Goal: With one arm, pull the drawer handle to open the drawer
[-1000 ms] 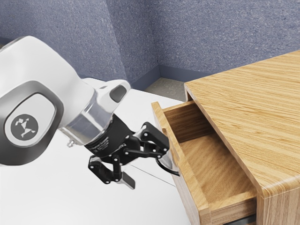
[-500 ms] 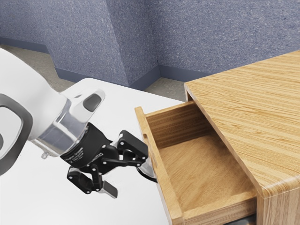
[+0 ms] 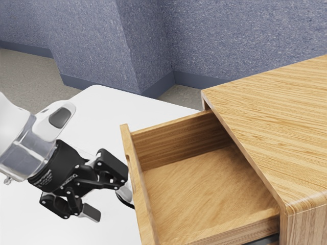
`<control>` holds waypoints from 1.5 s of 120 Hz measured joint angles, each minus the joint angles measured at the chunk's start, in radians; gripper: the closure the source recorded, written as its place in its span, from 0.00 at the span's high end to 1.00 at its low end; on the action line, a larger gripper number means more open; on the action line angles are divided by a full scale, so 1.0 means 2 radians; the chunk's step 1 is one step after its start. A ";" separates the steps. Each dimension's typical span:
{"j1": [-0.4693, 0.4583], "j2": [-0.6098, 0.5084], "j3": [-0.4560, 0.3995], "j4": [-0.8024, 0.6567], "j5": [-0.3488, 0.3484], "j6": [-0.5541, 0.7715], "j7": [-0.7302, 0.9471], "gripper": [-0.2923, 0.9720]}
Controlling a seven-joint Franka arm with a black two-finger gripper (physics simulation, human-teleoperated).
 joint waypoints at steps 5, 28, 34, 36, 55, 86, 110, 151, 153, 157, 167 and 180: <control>0.001 -0.006 0.001 -0.003 0.001 -0.002 0.000 0.76; 0.000 -0.023 0.013 -0.019 0.006 -0.009 0.001 0.76; -0.001 -0.025 0.016 -0.022 0.008 -0.010 0.001 0.76; -0.001 -0.025 0.017 -0.022 0.008 -0.010 0.001 0.76; -0.002 -0.035 0.027 -0.029 0.014 -0.016 0.002 0.76; -0.001 -0.048 0.036 -0.044 0.022 -0.019 0.002 0.76; -0.001 -0.076 0.053 -0.055 0.028 -0.028 0.002 0.76; 0.000 -0.112 0.063 -0.080 0.038 -0.043 0.001 0.76; 0.001 -0.115 0.063 -0.082 0.038 -0.044 0.001 0.76; 0.002 -0.120 0.064 -0.084 0.039 -0.045 0.001 0.76; 0.004 -0.134 0.066 -0.090 0.042 -0.049 0.000 0.76; 0.007 -0.149 0.068 -0.099 0.046 -0.054 -0.001 0.77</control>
